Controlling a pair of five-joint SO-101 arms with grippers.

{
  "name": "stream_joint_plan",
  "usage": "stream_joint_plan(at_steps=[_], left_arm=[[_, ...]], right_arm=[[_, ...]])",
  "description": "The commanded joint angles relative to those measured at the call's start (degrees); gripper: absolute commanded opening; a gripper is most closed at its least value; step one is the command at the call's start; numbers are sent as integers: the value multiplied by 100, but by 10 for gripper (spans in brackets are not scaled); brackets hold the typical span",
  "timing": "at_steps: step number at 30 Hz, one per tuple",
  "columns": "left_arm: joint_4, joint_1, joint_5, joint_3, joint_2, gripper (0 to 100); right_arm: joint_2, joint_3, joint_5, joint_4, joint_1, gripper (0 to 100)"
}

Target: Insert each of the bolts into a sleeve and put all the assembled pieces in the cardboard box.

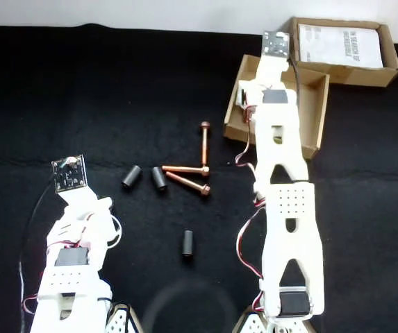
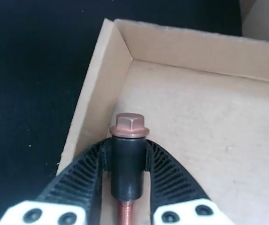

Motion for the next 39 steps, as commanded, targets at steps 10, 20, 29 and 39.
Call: stream_joint_plan(at_steps=[10,20,29,39], left_arm=[[-88,-75,-18,-13,-57,13],[-88,-75,-18,-13,-57,13],[-88,-75,-18,-13,-57,13],[-97,-75,-18,-13,-57,13]], right_arm=[[251,-2035,844,1429,-207,358],[-576,-2993,985,3846,-444,358],[-1692,-2949,967,4734,-743,358],[-3442,-2141,958,4743,-1727,358]])
